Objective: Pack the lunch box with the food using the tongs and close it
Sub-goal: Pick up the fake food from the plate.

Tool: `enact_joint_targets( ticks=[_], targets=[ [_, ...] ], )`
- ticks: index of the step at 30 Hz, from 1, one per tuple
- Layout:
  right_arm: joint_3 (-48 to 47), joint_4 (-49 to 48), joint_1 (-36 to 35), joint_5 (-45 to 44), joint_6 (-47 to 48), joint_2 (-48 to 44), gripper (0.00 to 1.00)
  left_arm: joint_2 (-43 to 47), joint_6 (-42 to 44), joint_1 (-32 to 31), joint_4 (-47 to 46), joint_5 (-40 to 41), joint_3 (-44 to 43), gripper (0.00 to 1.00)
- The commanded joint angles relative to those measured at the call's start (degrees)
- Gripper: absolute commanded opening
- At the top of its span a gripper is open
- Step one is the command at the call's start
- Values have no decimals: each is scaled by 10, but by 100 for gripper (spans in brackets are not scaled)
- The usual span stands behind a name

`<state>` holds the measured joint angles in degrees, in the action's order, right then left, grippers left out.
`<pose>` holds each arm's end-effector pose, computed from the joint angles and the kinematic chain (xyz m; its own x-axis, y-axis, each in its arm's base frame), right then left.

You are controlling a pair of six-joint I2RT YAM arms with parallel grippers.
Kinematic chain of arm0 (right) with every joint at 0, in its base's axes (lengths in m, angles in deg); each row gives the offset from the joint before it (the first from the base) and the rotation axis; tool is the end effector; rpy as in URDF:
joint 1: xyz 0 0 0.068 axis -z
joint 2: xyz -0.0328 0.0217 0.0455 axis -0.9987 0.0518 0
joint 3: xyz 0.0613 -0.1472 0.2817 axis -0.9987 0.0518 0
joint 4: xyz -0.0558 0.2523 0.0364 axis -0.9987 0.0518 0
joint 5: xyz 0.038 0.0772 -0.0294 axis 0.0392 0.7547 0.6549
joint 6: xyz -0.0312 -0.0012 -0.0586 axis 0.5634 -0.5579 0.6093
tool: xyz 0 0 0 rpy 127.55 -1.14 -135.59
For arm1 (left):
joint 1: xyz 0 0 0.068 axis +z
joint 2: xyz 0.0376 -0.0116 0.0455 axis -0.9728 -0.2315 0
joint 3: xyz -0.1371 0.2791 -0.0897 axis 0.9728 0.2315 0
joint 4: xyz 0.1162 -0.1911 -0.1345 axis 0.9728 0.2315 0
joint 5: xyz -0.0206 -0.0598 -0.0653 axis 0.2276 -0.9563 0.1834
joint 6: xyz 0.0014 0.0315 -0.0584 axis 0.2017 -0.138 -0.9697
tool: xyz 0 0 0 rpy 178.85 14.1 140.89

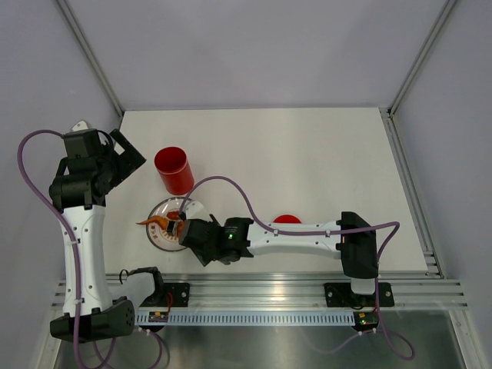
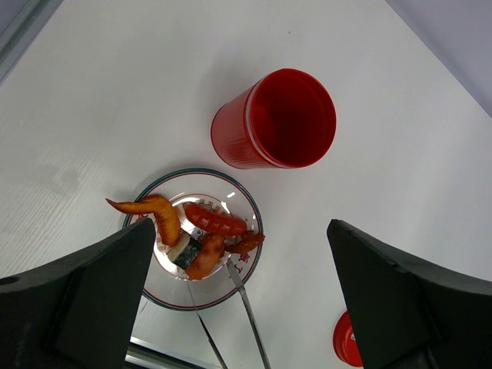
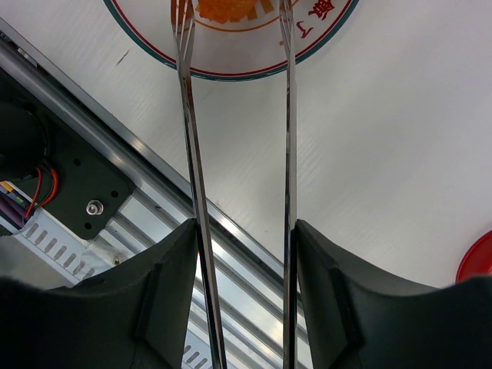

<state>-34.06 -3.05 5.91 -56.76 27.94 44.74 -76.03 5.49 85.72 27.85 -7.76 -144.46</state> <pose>0.0855 0.4272 0.3014 -0.5494 -0.5582 -0.6217 -0.7193 0.6946 0.0119 0.1593 0.0272 0.4552 -0.4354 -0.5954 -0.6752 -0.4762 0.7888 -0.3886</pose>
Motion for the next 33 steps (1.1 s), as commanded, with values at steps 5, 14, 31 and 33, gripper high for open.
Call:
enact_joint_targets(
  ticks=[5,14,31,33],
  targets=[
    [-31,-9,-5,-13,7,0,56,9,13,4,-14,-8,-1,99],
    [-52,2,-18,-28,17,-16,55,8,12,4,-19,-11,3,99],
    [-120,8,-17,-51,60,45,57,6,13,5,-16,-9,-3,99],
    [-122,8,-16,-46,62,51,57,5,14,4,-16,-7,-5,99]
  ],
)
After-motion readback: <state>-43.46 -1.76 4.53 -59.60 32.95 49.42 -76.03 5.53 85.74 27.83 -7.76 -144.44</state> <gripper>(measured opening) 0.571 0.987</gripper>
